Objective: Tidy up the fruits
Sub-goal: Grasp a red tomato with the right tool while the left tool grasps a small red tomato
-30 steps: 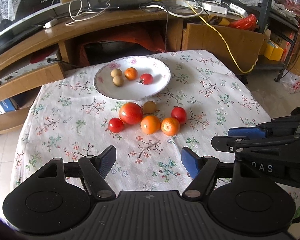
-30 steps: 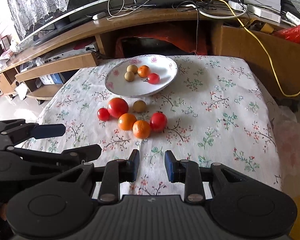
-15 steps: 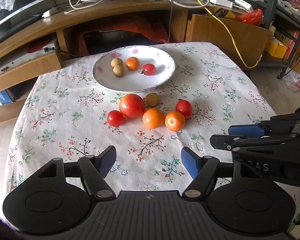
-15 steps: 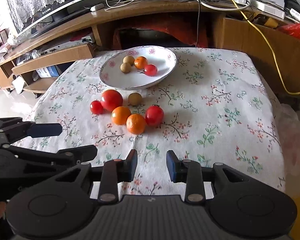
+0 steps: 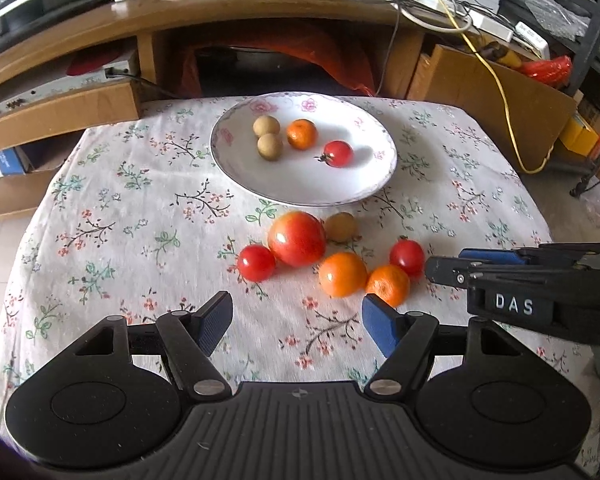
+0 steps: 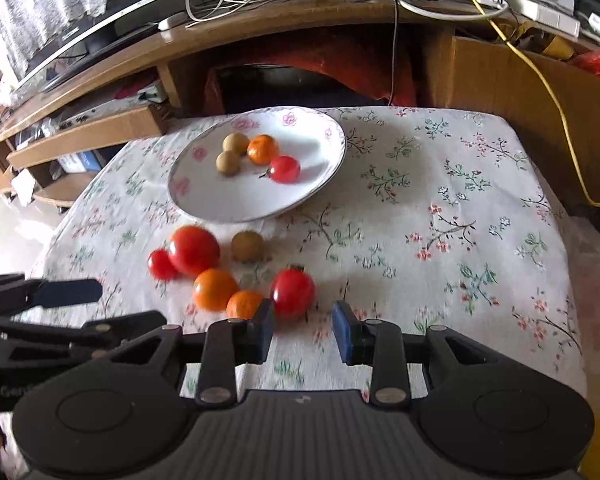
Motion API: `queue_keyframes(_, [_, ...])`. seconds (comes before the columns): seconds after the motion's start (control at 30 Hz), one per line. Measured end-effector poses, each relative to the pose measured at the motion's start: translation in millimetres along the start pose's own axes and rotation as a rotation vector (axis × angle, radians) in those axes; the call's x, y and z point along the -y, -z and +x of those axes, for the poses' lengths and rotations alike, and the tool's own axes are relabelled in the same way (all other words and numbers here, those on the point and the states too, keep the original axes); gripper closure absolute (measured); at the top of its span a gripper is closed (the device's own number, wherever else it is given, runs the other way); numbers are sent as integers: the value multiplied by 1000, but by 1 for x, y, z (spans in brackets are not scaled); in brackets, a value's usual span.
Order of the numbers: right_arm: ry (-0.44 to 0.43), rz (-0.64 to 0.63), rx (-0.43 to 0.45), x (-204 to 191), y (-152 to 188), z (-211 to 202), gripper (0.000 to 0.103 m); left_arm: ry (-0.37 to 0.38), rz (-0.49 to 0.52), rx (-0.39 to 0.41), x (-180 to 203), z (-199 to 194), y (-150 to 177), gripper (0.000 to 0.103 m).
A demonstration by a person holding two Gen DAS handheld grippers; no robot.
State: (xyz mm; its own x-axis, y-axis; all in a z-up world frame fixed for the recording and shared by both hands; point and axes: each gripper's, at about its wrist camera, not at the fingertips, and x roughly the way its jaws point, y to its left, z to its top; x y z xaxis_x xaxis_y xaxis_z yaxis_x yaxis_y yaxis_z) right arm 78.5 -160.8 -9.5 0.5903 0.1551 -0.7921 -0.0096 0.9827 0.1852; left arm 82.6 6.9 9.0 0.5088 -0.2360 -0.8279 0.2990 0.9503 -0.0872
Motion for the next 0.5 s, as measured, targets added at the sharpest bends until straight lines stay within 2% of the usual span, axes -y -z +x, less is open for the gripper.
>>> queue_keyframes(0.23, [-18,-1,-12,-2,-18,19,78,13,-40,-2,-9,9,-13,25])
queue_keyframes(0.5, [-34,1,-82,-3,-22,45,79,18,-61,-21,-15,17,-19,25])
